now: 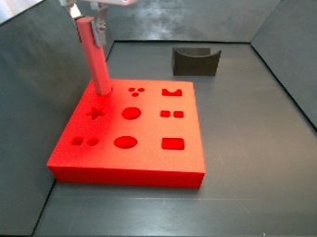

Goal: Pick up the hexagon object. Move up. Place the hexagon object on the fixture. Regrasp the hexagon object. Move to above the board. Insert the hexagon object.
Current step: Insert the hexagon object.

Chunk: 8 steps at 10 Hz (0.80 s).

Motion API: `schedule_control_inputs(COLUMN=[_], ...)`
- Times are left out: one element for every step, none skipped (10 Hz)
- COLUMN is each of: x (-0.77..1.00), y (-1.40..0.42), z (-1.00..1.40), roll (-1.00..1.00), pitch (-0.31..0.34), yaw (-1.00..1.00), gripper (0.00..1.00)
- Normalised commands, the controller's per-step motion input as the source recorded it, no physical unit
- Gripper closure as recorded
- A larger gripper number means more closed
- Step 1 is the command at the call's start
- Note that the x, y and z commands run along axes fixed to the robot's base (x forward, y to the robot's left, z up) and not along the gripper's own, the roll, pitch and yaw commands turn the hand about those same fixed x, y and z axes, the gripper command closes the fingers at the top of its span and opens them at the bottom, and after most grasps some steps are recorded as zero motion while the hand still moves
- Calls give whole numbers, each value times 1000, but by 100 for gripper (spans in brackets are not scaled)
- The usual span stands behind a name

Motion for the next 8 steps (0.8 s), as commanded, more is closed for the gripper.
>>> schedule_control_inputs(x=[0,69,74,40,0,0,0,0], y=[0,0,0,9,43,20,37,0], z=[-431,-597,-614,-506,-277,-226,-134,-23], roll=[-71,-96,-111,-164,-234,-167,-126,-30], pitch=[-11,-43,-67,-96,-196,-153,-87,-10], yaw=[0,-46,-49,-29,-31,0,0,0], gripper=[100,100,100,100,100,100,100,100])
